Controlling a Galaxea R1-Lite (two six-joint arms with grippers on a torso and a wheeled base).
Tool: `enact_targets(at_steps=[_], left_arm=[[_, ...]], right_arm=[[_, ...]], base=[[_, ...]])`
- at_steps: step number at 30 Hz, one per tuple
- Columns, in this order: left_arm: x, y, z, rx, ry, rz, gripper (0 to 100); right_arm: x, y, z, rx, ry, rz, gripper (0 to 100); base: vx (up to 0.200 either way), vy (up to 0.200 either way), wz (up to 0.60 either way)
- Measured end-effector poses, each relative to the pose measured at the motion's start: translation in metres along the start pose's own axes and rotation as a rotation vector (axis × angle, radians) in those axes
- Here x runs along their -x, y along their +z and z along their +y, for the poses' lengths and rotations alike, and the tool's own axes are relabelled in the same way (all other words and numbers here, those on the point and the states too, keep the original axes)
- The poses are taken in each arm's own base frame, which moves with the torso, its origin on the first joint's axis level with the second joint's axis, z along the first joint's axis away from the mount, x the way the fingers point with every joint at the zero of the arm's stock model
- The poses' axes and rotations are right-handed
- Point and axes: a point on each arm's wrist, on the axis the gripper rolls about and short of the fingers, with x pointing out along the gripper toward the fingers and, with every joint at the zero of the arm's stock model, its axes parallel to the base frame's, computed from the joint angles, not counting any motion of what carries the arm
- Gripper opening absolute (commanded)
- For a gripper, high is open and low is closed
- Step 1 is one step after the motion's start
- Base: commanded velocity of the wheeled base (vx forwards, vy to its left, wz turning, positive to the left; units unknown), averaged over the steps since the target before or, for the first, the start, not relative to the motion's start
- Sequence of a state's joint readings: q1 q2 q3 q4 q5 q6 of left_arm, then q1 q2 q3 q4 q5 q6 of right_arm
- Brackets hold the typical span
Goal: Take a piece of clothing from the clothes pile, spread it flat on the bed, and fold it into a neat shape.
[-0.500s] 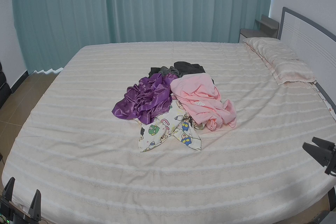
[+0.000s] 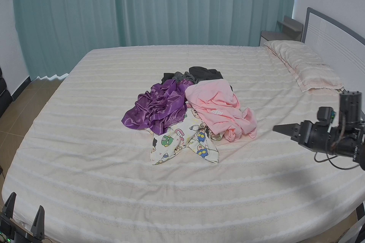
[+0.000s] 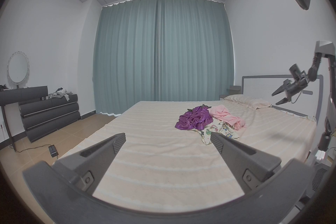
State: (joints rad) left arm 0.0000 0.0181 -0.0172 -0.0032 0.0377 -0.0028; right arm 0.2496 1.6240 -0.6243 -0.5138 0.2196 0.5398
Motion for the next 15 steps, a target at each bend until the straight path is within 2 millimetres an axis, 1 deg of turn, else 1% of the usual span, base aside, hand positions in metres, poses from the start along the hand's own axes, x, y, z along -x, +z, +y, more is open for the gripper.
enact_targets(at_steps=[2,3,4,5,6,8,10,11,14,15], left_arm=[[0.000,0.000,0.000,0.000,0.000,0.000,100],[0.000,0.000,0.000,0.000,0.000,0.000,100],[0.000,0.000,0.000,0.000,0.000,0.000,100],[0.000,0.000,0.000,0.000,0.000,0.000,100],[0.000,0.000,0.000,0.000,0.000,0.000,100],[0.000,0.000,0.000,0.000,0.000,0.000,100],[0.000,0.000,0.000,0.000,0.000,0.000,100],[0.000,0.000,0.000,0.000,0.000,0.000,100],[0.000,0.000,0.000,0.000,0.000,0.000,100],[0.000,0.000,0.000,0.000,0.000,0.000,100]], right_arm=[[-0.027,0.004,0.000,-0.017,-0.016,0.009,100],[-0.044,0.006,-0.001,-0.028,-0.024,0.012,100],[-0.052,0.007,-0.001,-0.033,-0.030,0.014,100],[-0.067,0.008,-0.001,-0.040,-0.039,0.015,100],[-0.092,0.009,-0.002,-0.049,-0.051,0.011,100],[-0.111,0.010,-0.002,-0.058,-0.061,0.008,100],[-0.148,0.012,-0.002,-0.068,-0.076,-0.010,100],[-0.154,0.011,-0.002,-0.069,-0.077,-0.013,100],[-0.189,0.005,-0.002,-0.079,-0.094,-0.011,100],[-0.203,-0.001,-0.002,-0.081,-0.101,-0.004,100]], base=[[0.000,0.000,0.00],[0.000,0.000,0.00],[0.000,0.000,0.00],[0.000,0.000,0.00],[0.000,0.000,0.00],[0.000,0.000,0.00],[0.000,0.000,0.00],[0.000,0.000,0.00],[0.000,0.000,0.00],[0.000,0.000,0.00]])
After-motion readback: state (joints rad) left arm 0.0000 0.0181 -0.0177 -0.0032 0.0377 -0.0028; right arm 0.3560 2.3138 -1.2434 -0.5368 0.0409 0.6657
